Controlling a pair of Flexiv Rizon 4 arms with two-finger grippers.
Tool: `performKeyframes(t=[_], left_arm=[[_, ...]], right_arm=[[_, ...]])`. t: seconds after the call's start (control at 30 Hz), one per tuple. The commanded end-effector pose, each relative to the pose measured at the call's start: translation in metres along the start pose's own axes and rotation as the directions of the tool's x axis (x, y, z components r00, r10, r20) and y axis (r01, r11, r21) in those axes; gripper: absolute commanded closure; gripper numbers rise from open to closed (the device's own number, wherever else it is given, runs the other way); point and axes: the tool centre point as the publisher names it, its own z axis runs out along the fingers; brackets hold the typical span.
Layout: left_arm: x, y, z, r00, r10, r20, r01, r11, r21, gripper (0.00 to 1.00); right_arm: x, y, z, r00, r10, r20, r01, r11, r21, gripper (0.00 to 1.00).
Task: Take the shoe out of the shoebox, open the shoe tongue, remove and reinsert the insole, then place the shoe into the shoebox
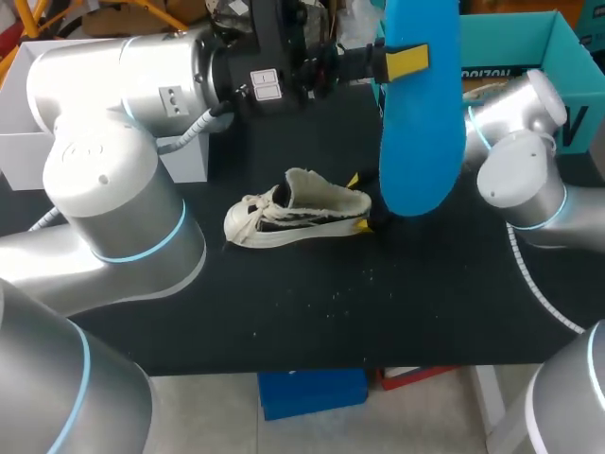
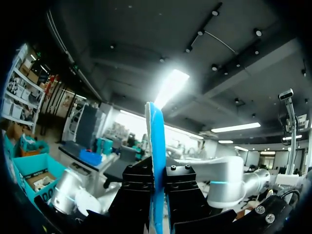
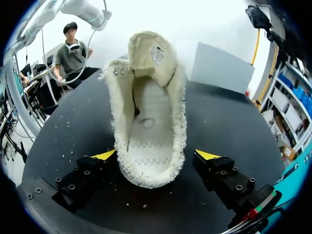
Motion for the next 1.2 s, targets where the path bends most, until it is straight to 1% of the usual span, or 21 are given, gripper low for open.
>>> performKeyframes(t=[0.03, 0.17, 0.2, 0.27, 0.37, 0.47, 0.6, 0.83, 0.97, 1.2], left_arm=[[0.0, 0.001, 0.001, 1.0, 0.001, 0.003, -0.001, 1.0, 0.003, 1.0], [0.0, 0.001, 0.001, 1.0, 0.001, 0.003, -0.001, 1.0, 0.003, 1.0], [0.0, 0.001, 0.001, 1.0, 0.001, 0.003, -0.001, 1.0, 0.003, 1.0], [0.0, 0.001, 0.001, 1.0, 0.001, 0.003, -0.001, 1.0, 0.003, 1.0], [0.0, 0.001, 0.001, 1.0, 0.001, 0.003, -0.001, 1.0, 0.003, 1.0], [0.0, 0.001, 0.001, 1.0, 0.001, 0.003, -0.001, 1.0, 0.003, 1.0], [0.0, 0.001, 0.001, 1.0, 0.001, 0.003, -0.001, 1.0, 0.003, 1.0], [0.0, 0.001, 0.001, 1.0, 0.001, 0.003, -0.001, 1.0, 0.003, 1.0], [0.0, 0.001, 0.001, 1.0, 0.001, 0.003, -0.001, 1.0, 0.003, 1.0], [0.0, 0.001, 0.001, 1.0, 0.001, 0.003, -0.001, 1.0, 0.003, 1.0]], right_arm=[[0.0, 0.012, -0.019, 1.0, -0.023, 0.017, 0.018, 0.97, 0.244, 0.0], [0.001, 0.016, -0.022, 0.998, -0.055, 0.024, 0.042, 0.922, 0.385, 0.0], [0.002, 0.017, -0.023, 0.998, -0.062, 0.025, 0.046, 0.912, 0.408, 0.0], [0.003, 0.019, -0.024, 0.997, -0.075, 0.028, 0.053, 0.877, 0.477, 0.0], [0.004, 0.022, -0.025, 0.995, -0.085, 0.043, 0.048, 0.843, 0.536, 0.0], [0.006, 0.025, -0.024, 0.995, -0.089, 0.038, 0.051, 0.814, 0.579, 0.0], [0.007, 0.028, -0.022, 0.996, -0.086, 0.034, 0.048, 0.789, 0.612, 0.0], [0.005, 0.034, -0.013, 0.996, -0.086, -0.016, 0.075, 0.754, 0.652, 0.0], [0.004, 0.038, -0.007, 0.996, -0.07, -0.053, 0.088, 0.743, 0.664, 0.0], [0.005, 0.037, -0.001, 0.997, -0.034, -0.069, 0.072, 0.737, 0.672, 0.0]])
